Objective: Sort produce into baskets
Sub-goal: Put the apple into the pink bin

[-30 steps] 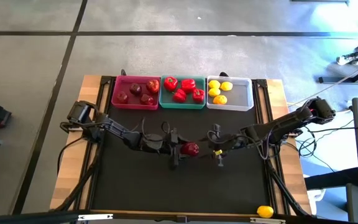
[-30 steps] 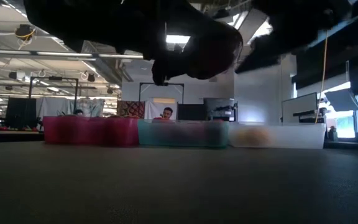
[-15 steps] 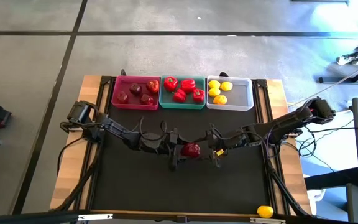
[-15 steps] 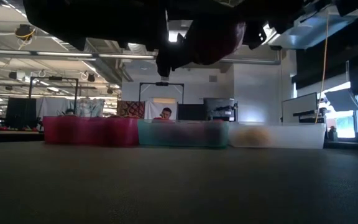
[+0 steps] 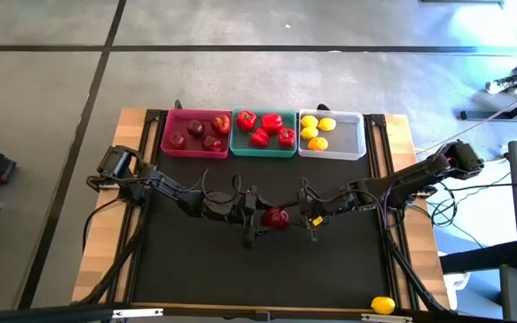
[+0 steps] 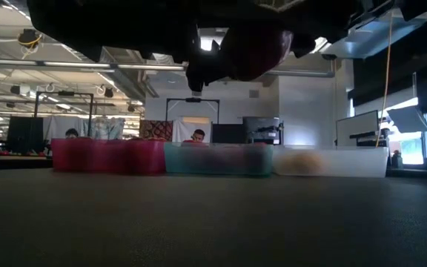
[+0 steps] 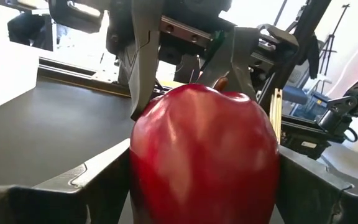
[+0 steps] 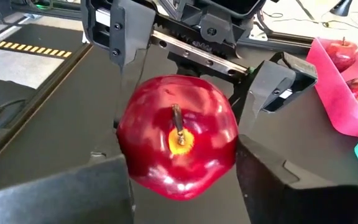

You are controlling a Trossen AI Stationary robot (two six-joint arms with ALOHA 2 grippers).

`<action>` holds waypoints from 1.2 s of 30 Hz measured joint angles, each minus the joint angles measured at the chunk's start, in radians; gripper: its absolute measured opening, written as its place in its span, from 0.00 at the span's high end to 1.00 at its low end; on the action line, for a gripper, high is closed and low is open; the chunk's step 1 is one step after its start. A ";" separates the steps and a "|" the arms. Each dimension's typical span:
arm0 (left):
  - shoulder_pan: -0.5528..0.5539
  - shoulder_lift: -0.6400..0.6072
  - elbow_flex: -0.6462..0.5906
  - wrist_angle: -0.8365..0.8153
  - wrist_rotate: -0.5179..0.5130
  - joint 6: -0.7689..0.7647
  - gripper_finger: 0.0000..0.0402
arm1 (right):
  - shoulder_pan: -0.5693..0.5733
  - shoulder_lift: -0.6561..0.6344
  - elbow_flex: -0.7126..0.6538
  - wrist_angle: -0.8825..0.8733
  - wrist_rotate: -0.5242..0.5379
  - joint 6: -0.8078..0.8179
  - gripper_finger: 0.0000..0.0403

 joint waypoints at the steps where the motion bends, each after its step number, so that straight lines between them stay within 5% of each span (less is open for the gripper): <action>1: 0.001 0.000 0.000 0.000 0.000 0.002 0.19 | 0.000 0.001 0.000 0.000 0.002 -0.004 0.63; 25: 0.009 -0.002 0.004 -0.069 -0.007 0.034 0.19 | 0.001 0.006 0.000 -0.023 0.027 -0.023 0.62; 36: 0.009 -0.036 0.003 -0.146 -0.016 0.022 0.03 | 0.001 0.005 0.000 -0.046 0.031 -0.011 0.62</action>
